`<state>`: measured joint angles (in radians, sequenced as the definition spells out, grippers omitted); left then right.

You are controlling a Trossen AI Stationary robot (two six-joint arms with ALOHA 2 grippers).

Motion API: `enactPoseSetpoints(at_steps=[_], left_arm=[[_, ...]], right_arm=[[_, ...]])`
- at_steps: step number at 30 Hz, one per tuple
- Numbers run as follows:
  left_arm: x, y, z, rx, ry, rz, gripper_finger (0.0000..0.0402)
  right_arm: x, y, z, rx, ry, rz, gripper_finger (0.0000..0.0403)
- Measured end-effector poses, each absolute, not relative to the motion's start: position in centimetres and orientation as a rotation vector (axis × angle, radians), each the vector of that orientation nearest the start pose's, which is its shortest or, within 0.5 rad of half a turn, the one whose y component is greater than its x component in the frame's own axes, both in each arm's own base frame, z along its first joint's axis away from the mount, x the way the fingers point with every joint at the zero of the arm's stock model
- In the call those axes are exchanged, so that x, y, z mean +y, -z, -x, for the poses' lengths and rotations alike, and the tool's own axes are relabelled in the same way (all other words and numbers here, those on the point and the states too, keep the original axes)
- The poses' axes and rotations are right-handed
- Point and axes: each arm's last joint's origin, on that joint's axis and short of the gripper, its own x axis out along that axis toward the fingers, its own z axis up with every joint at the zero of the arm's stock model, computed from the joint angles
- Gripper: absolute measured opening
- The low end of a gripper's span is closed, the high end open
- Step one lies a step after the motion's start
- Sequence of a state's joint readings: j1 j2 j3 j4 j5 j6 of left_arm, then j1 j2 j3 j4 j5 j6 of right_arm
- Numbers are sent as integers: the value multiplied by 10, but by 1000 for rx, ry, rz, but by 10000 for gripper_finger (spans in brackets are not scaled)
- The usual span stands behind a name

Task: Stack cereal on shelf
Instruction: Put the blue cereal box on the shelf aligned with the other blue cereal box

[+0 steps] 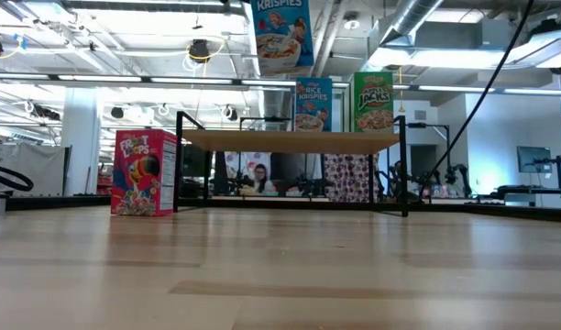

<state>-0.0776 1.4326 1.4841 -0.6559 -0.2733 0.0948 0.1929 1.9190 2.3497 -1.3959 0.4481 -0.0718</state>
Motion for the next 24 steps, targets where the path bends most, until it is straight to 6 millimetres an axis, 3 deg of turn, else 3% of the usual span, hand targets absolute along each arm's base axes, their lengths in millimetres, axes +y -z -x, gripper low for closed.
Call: enactPoseSetpoints(at_steps=[24], left_arm=[[-18,-387,-306,566,-128,-286,181]], right_arm=[[57,-433,-360,903,187,393,260]])
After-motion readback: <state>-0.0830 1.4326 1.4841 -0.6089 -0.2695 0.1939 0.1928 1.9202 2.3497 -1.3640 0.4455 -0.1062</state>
